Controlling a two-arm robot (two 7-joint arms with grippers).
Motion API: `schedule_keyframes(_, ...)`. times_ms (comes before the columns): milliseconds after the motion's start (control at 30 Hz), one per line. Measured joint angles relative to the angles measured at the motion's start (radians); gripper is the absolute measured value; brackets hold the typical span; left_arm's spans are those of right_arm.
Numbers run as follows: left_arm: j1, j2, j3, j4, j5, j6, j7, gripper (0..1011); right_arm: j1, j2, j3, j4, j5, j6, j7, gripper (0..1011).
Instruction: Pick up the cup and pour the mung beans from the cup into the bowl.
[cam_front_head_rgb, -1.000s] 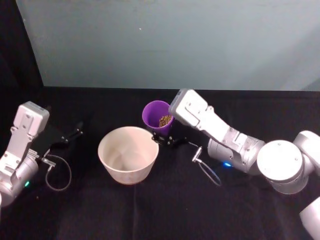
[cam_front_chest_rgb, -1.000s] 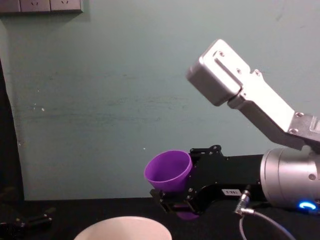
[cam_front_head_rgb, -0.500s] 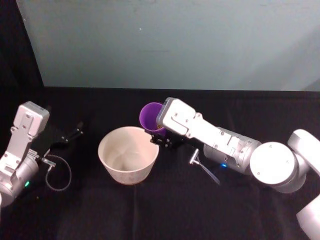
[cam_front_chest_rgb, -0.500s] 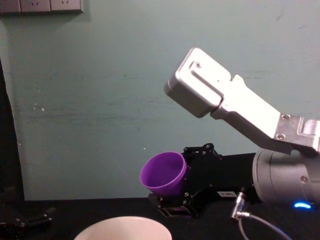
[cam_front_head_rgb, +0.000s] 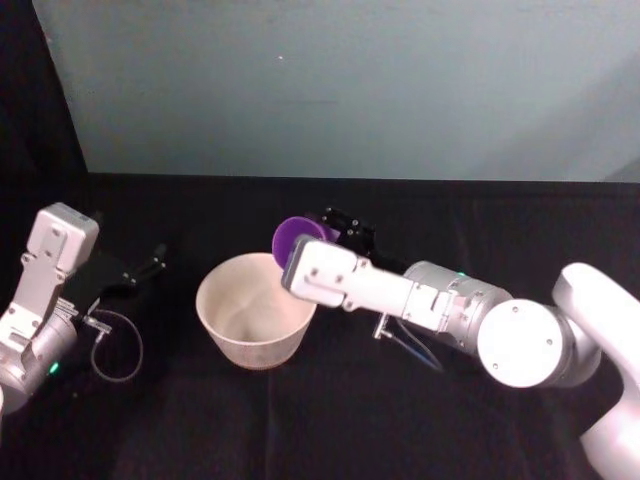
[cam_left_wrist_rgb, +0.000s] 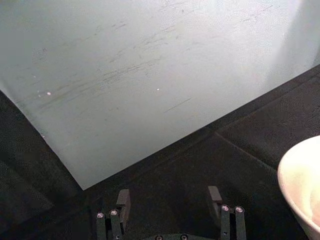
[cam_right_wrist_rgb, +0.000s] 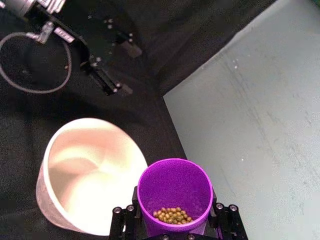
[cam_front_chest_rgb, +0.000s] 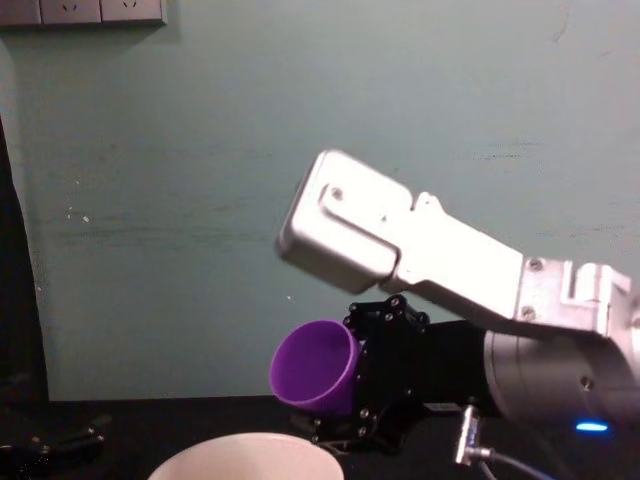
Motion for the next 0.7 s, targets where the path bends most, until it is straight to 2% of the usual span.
schedule_keyframes(67, 0.000, 0.000, 0.000, 0.000, 0.000, 0.000, 0.000, 1011, 0.001, 0.000, -0.005, 0.000, -0.010, -0.001, 0.000, 726)
schedule_keyframes(267, 0.000, 0.000, 0.000, 0.000, 0.000, 0.000, 0.000, 1011, 0.017, -0.007, -0.040, 0.007, -0.095, -0.004, 0.007, 726)
schedule_keyframes(700, 0.000, 0.000, 0.000, 0.000, 0.000, 0.000, 0.000, 1011, 0.072, -0.020, -0.075, 0.019, -0.222, 0.019, 0.058, 726)
